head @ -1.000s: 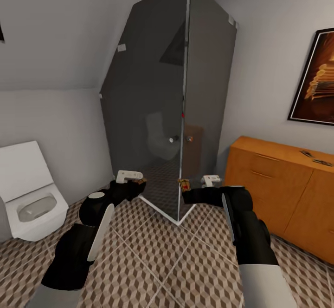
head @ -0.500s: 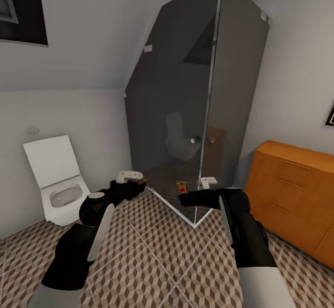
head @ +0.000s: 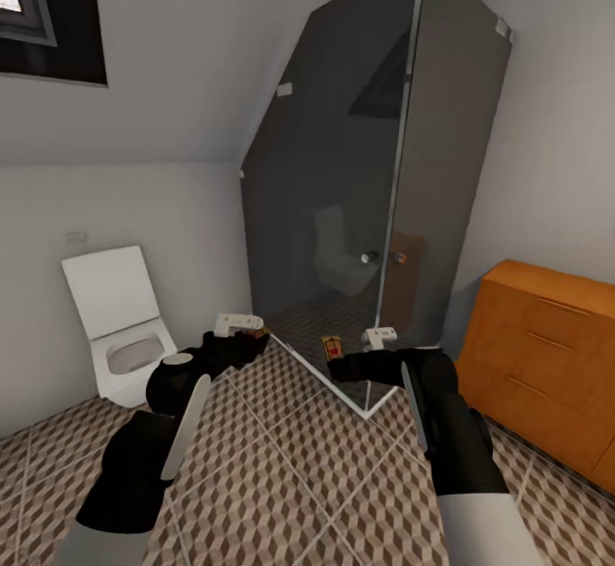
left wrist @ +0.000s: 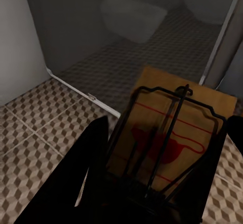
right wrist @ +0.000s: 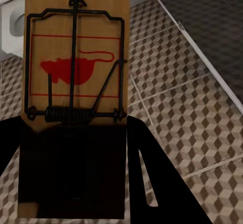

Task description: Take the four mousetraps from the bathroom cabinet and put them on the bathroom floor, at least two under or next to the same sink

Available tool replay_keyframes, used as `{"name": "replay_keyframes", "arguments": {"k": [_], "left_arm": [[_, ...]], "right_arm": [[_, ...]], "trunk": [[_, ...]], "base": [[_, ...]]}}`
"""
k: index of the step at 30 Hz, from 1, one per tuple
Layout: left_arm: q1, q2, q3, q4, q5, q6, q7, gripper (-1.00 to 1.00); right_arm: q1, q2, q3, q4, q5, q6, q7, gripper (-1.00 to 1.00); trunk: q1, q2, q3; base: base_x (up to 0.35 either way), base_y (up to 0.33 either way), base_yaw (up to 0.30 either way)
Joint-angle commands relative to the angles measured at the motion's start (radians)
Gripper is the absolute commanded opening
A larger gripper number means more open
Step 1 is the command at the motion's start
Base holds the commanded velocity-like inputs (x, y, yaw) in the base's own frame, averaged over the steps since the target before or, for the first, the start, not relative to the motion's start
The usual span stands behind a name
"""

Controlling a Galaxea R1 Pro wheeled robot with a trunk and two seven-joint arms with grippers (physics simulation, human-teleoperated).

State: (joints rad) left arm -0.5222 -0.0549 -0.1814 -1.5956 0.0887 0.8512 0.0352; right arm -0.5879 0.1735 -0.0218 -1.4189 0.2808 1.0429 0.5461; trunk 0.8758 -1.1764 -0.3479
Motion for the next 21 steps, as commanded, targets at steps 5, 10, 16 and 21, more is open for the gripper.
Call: {"name": "replay_keyframes", "arguments": {"k": [5, 10, 16, 21], "left_arm": [[-0.001, 0.0, 0.0, 0.0, 0.007, 0.005, 0.003, -1.0], [-0.001, 0.0, 0.001, 0.0, 0.006, 0.004, 0.003, -1.0], [-0.001, 0.0, 0.0, 0.0, 0.005, 0.004, 0.003, -1.0], [-0.001, 0.0, 0.0, 0.0, 0.004, 0.003, 0.002, -1.0]], "right_arm": [[0.005, 0.001, 0.001, 0.009, 0.008, -0.013, 0.007, -1.0], [0.007, 0.001, 0.001, 0.014, 0.008, -0.017, 0.006, -1.0], [0.008, 0.001, 0.002, 0.018, 0.008, -0.019, 0.006, -1.0], [0.008, 0.001, 0.002, 0.02, 0.008, -0.02, 0.006, -1.0]], "trunk": [[0.0, -0.001, -0.001], [0.0, -0.001, -0.001], [0.0, -0.001, -0.001], [0.0, -0.001, -0.001]], "base": [[-0.139, 0.0, 0.205], [-0.16, 0.0, 0.265], [-0.164, 0.0, 0.286], [-0.084, 0.0, 0.29]]}}
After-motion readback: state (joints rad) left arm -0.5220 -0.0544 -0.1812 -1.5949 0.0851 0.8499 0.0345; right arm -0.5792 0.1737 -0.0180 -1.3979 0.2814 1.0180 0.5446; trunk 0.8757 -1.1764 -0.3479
